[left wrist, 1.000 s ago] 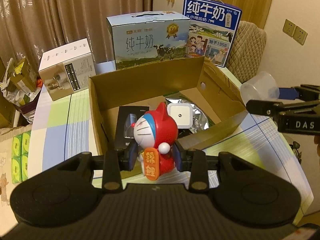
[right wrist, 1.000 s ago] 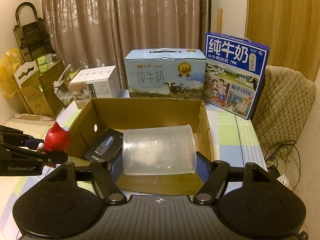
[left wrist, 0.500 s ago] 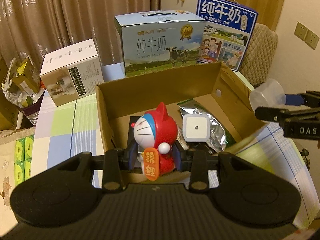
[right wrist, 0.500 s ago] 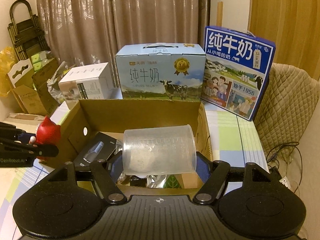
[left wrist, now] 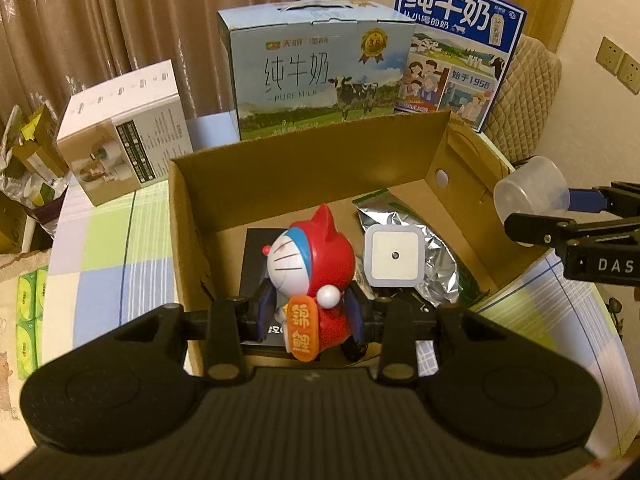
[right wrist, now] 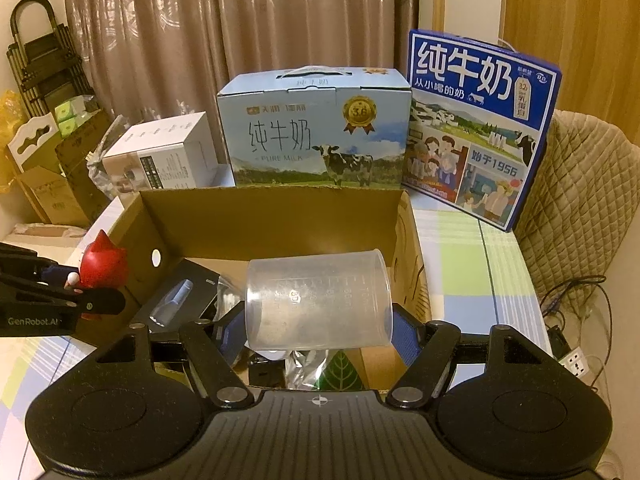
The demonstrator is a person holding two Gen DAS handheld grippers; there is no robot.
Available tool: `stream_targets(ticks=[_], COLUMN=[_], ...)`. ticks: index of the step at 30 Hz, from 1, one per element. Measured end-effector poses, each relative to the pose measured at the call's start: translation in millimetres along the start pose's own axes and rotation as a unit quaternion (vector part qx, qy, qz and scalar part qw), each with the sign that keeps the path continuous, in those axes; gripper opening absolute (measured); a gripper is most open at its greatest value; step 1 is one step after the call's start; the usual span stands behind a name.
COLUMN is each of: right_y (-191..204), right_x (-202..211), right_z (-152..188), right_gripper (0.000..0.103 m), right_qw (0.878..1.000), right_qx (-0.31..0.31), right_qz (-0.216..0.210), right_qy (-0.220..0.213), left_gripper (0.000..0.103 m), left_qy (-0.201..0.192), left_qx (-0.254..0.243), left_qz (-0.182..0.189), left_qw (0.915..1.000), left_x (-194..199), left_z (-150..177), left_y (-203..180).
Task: Organize objects
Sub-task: 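Lower the red figurine into the box and open the left tool while the right tool releases the cup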
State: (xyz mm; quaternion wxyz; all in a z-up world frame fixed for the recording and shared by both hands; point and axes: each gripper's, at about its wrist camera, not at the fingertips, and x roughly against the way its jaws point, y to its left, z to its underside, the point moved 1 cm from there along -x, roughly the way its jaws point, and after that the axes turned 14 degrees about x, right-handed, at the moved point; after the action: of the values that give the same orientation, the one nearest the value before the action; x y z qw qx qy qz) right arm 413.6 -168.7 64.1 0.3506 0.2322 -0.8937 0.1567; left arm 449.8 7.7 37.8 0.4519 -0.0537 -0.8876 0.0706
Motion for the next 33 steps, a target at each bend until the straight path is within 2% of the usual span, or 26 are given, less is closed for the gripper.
stream_targets(ticks=[22, 25, 33], right_y=[-4.2, -3.9, -5.1], right_x=[-18.8, -19.4, -18.0], right_z=[1.5, 2.5, 3.8], right_gripper=[0.069, 0.069, 0.069], right_qw=[1.000, 1.000, 1.000], right_qx=[0.001, 0.002, 0.000], right_qz=[-0.001, -0.002, -0.002], right_qy=[0.007, 0.008, 0.008], left_gripper=[0.033, 0.043, 0.043], left_qy=[0.013, 0.008, 0.003], left_qx=[0.011, 0.018, 0.018], left_qz=[0.000, -0.002, -0.003], left_qw=[0.9999, 0.9998, 0.9998], left_x=[-25.3, -26.9, -19.7], left_z=[-3.6, -4.2, -2.0], left_y=[2.3, 3.6, 4.6])
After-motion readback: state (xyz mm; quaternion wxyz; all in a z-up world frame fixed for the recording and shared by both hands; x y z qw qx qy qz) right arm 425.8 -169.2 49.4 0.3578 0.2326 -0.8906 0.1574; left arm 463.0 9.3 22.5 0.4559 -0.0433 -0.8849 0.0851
